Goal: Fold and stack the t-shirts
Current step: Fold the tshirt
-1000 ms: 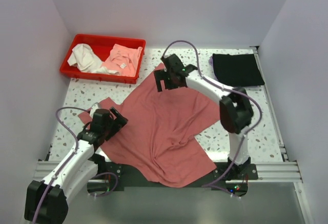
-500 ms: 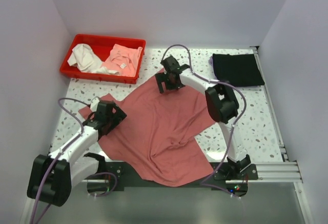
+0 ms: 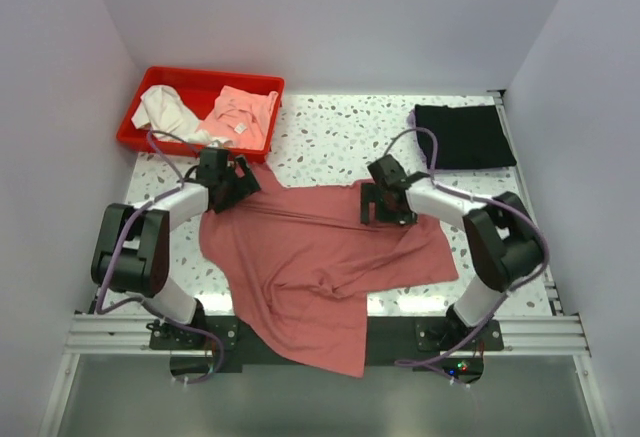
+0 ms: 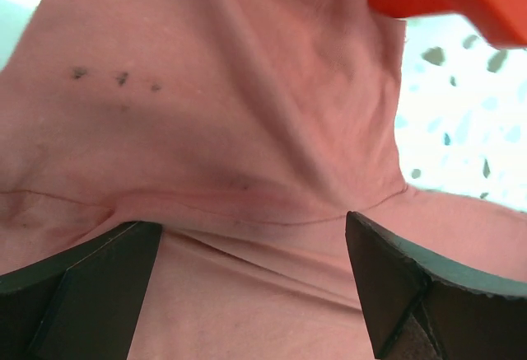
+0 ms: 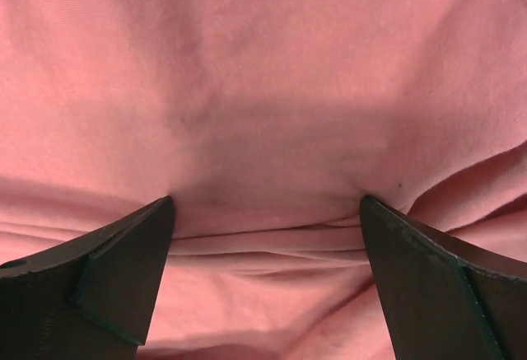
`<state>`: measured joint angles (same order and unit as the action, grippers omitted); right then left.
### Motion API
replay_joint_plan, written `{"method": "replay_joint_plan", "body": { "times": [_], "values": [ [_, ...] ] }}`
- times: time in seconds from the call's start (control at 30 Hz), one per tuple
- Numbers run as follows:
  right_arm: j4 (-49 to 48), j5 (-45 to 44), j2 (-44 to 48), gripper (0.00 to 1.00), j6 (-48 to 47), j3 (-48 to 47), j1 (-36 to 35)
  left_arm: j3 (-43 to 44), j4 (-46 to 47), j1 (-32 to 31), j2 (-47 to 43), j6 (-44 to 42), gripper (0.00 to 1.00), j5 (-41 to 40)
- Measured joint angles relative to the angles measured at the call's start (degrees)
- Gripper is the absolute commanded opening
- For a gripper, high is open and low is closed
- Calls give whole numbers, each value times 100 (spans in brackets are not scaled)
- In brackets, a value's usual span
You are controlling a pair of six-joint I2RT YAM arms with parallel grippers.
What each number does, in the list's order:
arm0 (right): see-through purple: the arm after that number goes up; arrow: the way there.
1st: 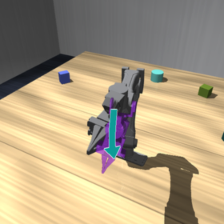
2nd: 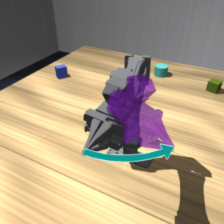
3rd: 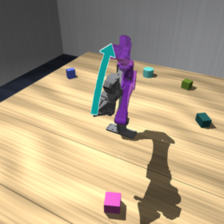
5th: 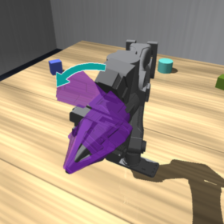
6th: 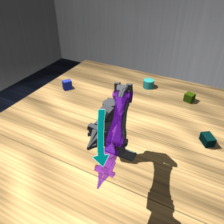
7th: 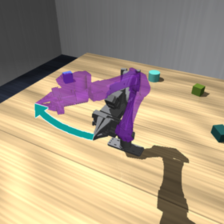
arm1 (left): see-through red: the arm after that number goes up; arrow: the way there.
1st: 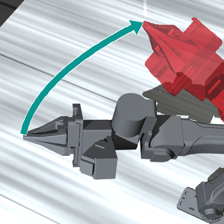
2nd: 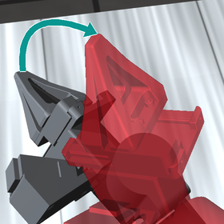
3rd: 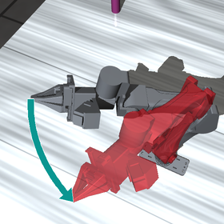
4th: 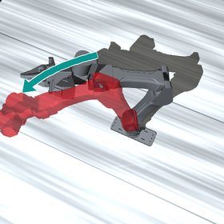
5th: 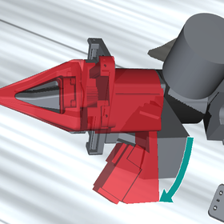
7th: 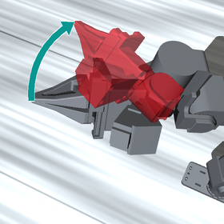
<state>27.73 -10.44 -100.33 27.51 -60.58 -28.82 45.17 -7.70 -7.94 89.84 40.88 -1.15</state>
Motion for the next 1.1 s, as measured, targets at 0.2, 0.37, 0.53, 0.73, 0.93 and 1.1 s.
{"method": "replay_joint_plan", "body": {
  "times": [0.2, 0.37, 0.53, 0.73, 0.93, 1.1],
  "values": [
    [448, -221, 1773, 99, 686, 1624, 7, 350, 57, -378, 332, -420, 100, 232],
    [955, -219, 2686, 99, 732, 1886, 39, 203, -70, -420, 24, -562, 100, 101],
    [964, -269, 2435, 99, 520, 1104, 39, -345, -177, -420, -1075, -553, 100, -131],
    [579, -240, 1346, 99, 223, 291, 136, -363, -199, -420, -1005, -553, 100, -310],
    [439, -72, 566, 99, 68, 208, 424, -352, -251, -496, -546, -551, 100, -142],
    [404, 87, 179, 99, 37, 162, 846, -271, -63, -739, -280, -551, 100, -2]
  ]
}}
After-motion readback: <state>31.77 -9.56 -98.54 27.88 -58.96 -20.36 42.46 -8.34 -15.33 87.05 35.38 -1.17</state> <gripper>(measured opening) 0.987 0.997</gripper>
